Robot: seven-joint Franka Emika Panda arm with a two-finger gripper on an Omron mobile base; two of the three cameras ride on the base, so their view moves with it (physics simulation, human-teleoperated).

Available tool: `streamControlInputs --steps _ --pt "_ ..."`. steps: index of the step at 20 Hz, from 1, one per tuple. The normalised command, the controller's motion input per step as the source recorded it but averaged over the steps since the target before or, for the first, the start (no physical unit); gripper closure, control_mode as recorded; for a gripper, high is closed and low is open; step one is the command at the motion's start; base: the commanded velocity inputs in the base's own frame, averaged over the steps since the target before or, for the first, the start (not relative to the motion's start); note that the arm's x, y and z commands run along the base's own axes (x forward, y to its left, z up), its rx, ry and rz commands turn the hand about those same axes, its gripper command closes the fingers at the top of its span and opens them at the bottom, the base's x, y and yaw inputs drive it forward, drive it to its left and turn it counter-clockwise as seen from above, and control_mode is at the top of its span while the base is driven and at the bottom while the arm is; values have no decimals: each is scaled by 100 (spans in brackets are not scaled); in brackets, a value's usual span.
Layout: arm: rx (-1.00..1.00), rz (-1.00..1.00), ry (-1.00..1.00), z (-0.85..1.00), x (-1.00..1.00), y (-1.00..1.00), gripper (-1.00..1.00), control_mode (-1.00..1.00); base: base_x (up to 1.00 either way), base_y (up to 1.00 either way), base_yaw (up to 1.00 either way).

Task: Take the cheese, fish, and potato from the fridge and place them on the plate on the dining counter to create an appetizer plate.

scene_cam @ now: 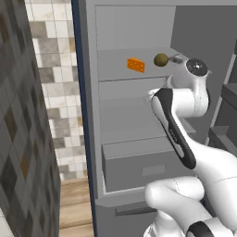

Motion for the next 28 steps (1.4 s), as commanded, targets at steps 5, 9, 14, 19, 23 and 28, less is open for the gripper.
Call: streamControlInputs --steps 5,9,14,19,23,28 --pt "0 -4 -20 34 0 -33 -100 -100 0 0 0" --pt "0 -13 -16 50 0 -10 -100 -100 0 0 0" --pt "4 -19 -14 49 0 0 -100 -100 0 0 0" --pt "13 -15 -10 39 0 -11 -100 -100 0 0 0" --pt "17 -3 -7 20 0 -18 -100 -100 0 0 0" --pt "9 0 -3 1 11 -8 -100 -100 0 0 0"
